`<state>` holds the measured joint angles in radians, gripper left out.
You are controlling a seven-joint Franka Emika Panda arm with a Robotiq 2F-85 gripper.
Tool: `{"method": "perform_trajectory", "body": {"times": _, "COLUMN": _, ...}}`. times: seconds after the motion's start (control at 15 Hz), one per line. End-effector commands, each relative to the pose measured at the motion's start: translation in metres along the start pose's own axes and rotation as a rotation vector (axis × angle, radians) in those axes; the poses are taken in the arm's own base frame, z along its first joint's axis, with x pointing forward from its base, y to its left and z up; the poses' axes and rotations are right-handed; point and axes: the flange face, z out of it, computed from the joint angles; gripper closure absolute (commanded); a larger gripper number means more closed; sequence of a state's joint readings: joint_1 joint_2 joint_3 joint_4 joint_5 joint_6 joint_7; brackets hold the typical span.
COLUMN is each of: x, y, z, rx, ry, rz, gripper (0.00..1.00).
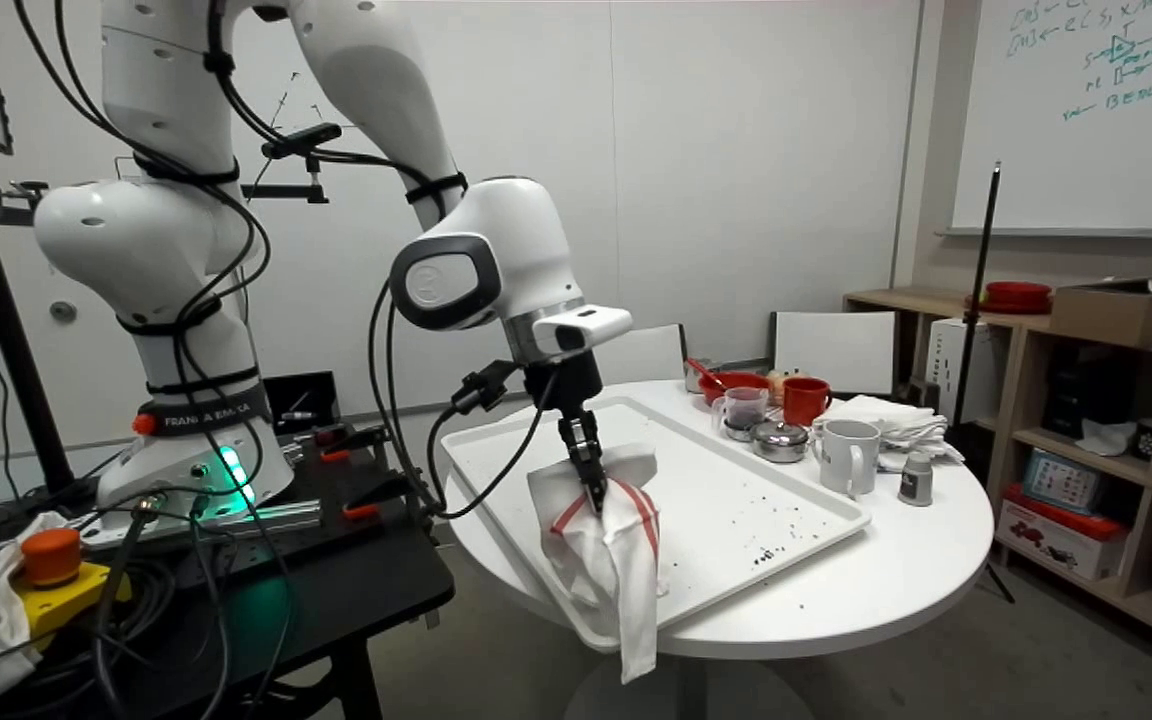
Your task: Wipe the tray with the towel
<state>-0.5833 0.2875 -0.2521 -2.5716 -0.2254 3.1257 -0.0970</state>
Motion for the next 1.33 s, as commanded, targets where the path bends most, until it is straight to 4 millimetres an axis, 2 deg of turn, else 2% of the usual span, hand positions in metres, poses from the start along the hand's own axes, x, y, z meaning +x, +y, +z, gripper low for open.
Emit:
{"method": "perform_trajectory", "body": {"times": 0.0, "x": 0.024, "y": -0.031, "z": 0.025, "rx": -0.003, "ry": -0.061, "rz": -0.019, "gripper": 0.93}}
{"method": "perform_trajectory", "body": {"times": 0.2, "x": 0.042, "y": -0.059, "z": 0.046, "rx": 0.01, "ry": -0.118, "rz": -0.02, "gripper": 0.93}}
{"method": "perform_trajectory", "body": {"times": 0.47, "x": 0.055, "y": -0.074, "z": 0.069, "rx": 0.054, "ry": -0.197, "rz": 0.0, "gripper": 0.93}}
{"method": "perform_trajectory", "body": {"times": 0.8, "x": 0.052, "y": -0.072, "z": 0.094, "rx": 0.12, "ry": -0.224, "rz": 0.107, "gripper": 0.93}}
{"method": "perform_trajectory", "body": {"times": 1.07, "x": 0.038, "y": -0.061, "z": 0.114, "rx": 0.153, "ry": -0.25, "rz": 0.191, "gripper": 0.93}}
{"method": "perform_trajectory", "body": {"times": 1.27, "x": 0.037, "y": -0.051, "z": 0.125, "rx": 0.163, "ry": -0.246, "rz": 0.25, "gripper": 0.93}}
